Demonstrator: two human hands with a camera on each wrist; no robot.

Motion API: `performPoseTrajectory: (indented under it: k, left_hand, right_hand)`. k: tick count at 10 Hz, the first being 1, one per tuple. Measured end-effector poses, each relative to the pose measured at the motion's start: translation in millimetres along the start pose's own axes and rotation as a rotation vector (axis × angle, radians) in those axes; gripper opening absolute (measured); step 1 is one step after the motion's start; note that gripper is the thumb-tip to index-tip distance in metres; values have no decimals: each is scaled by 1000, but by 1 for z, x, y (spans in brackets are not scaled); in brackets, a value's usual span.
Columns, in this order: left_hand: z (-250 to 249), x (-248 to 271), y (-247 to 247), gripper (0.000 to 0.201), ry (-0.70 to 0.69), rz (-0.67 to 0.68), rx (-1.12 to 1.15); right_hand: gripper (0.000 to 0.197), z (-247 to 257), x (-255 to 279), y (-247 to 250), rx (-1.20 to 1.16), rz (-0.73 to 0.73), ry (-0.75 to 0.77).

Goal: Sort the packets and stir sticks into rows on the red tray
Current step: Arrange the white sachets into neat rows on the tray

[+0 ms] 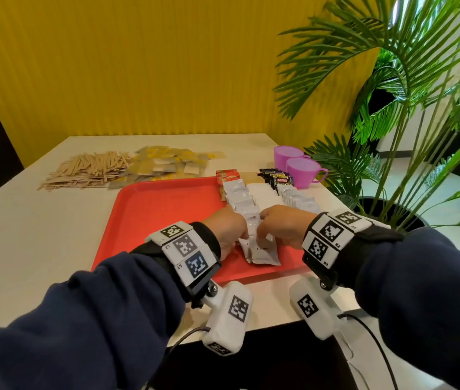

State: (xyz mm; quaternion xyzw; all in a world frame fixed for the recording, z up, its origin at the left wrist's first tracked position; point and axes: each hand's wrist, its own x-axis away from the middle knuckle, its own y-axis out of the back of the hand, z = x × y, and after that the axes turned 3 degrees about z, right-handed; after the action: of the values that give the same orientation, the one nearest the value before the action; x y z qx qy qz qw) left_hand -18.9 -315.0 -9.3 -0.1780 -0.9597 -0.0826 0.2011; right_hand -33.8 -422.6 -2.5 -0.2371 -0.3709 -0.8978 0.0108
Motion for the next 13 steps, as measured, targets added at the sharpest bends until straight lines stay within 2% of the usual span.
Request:
performPoseTrajectory:
  k: [1, 2, 3, 4, 5, 6, 7, 9, 10, 11, 12, 13]
  left_hand:
    - [4, -10, 1, 25, 39, -11, 293]
    - [2, -8, 5, 37, 23, 94, 330]
    - [3, -9, 8, 46, 16, 129, 450]
    - [2, -5, 8, 45, -27, 144, 493]
    - [0, 2, 4, 43, -55, 180, 513]
    - [-4, 9, 3, 49, -75, 172, 511]
    - [-4, 14, 4, 45, -92, 197, 498]
    - [-8, 19, 0, 54, -93, 199, 521]
    - [-7, 18, 1, 52, -91, 181, 492]
    - [-6, 11, 4, 55, -94, 137, 480]
    - [-3, 2, 3, 49, -112, 136, 501]
    - [1, -6, 0, 43, -106, 193, 534]
  right_hand:
    - [21, -4, -2, 4, -223, -46, -3]
    - [19, -6, 1, 3, -480, -77, -38]
    - [18, -8, 2, 1, -619, -56, -32]
    - [16, -11, 5, 0, -656, -32, -13]
    - [15, -13, 8, -4, -320, -8, 48]
    - [55, -15, 13, -5, 141, -68, 50]
    - [72, -15, 15, -7, 375, -73, 90]
    - [64, -9, 13, -6, 472, -123, 102]
    - [34, -8, 9, 1, 306, -94, 114]
    - [23, -6, 1, 4, -59, -85, 73]
    - [20, -3, -1, 4, -549, -55, 44]
    - [18, 0, -1, 4, -742, -2, 57]
